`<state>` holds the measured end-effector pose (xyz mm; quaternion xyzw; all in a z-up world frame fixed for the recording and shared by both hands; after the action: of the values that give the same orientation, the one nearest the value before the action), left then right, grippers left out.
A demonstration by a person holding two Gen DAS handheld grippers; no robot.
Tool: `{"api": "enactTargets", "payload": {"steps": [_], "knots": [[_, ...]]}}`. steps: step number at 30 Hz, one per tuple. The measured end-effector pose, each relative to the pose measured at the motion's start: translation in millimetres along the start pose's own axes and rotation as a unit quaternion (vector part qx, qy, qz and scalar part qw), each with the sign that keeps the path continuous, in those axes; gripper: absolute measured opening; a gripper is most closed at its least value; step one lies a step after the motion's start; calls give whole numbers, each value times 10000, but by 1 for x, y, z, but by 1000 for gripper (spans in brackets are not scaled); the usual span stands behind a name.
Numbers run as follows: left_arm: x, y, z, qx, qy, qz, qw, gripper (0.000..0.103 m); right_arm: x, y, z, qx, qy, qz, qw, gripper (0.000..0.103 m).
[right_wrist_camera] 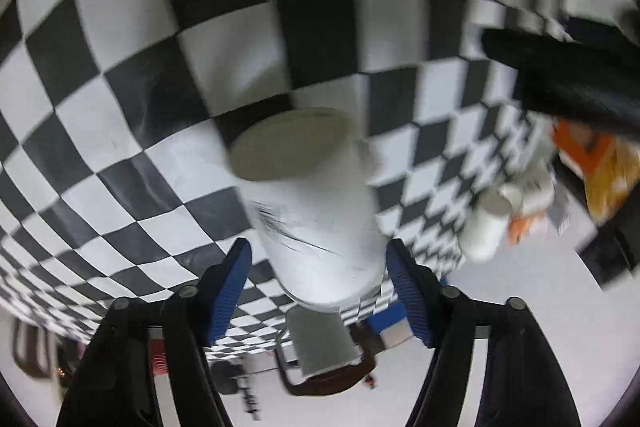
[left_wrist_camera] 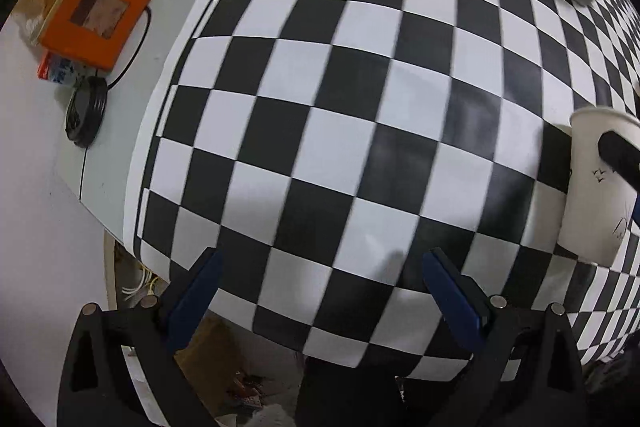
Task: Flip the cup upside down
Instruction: 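Grasp the white cup with the right gripper while the left gripper releases it, then carry the white cup opening-down with the right gripper toward the grey mug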
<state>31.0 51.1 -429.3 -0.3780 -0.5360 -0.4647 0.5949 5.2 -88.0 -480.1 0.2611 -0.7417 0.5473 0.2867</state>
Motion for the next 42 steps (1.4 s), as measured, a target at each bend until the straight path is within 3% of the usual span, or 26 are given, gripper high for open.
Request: {"api": "enactTargets", "payload": {"steps": [3, 6, 8, 10, 13, 17, 18, 19, 20, 23, 26, 28, 31, 36, 39, 42], "knots": [[-3, 11, 16, 109, 21, -12, 9999, 101, -3, 6, -2, -4, 18, -31, 10000, 65], [0, 17, 27, 179, 51, -41, 9998, 101, -1, 3, -17, -872, 751, -154, 9932, 65], [5, 21, 31, 202, 72, -103, 9997, 101, -3, -8, -30, -1725, 1401, -185, 9748, 65], [9, 28, 34, 213, 109, -150, 9996, 101, -8, -25, -43, -2673, 2041, -195, 9416, 65], [9, 41, 43, 217, 123, -184, 9995, 101, -21, -57, -52, -4173, 3197, -226, 8504, 65], [18, 55, 35, 169, 126, -251, 9995, 101, -40, -96, -37, -5624, 4381, -244, 7008, 65], [21, 57, 32, 146, 126, -271, 9994, 101, -46, -103, -29, -5892, 4680, -239, 6582, 65], [24, 59, 27, 117, 118, -290, 9994, 101, -49, -105, -23, -6046, 4857, -236, 6308, 65], [25, 61, 26, 95, 106, -299, 9995, 101, -56, -111, -15, -6243, 5091, -229, 5921, 65], [28, 64, 17, 16, 69, -301, 9995, 101, -67, -117, 8, -6601, 5614, -184, 4988, 65], [30, 64, 8, -73, 33, -302, 9995, 101, -76, -119, 25, -6823, 5892, -170, 4325, 65], [29, 64, 2, -119, -21, -271, 9996, 101, -79, -121, 31, -6943, 5963, -177, 4026, 65], [31, 61, -8, -170, -59, -229, 9996, 101, -82, -121, 39, -7037, 6030, -143, 3755, 66], [34, 58, -22, -275, -126, -201, 9993, 101, -85, -129, 47, -7064, 6106, -13, 3580, 73], [37, 57, -25, -306, -153, -204, 9992, 101, -95, -151, 53, -7147, 5962, 49, 3656, 76], [38, 57, -27, -332, -170, -189, 9991, 101, -94, -164, 46, -7314, 5758, -38, 3653, 76]]}}
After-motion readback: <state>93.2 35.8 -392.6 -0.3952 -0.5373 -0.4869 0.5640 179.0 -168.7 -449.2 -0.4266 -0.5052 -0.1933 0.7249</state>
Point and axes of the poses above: each gripper's, at about its wrist camera, not at the fingertips, and x roughly against the way its jaws point, z to its left, y to its top, the point moved 7 cm from there along -x, roughly the way its jaws point, and after that the axes turned 7 degrees about x, right-handed, at the moved point
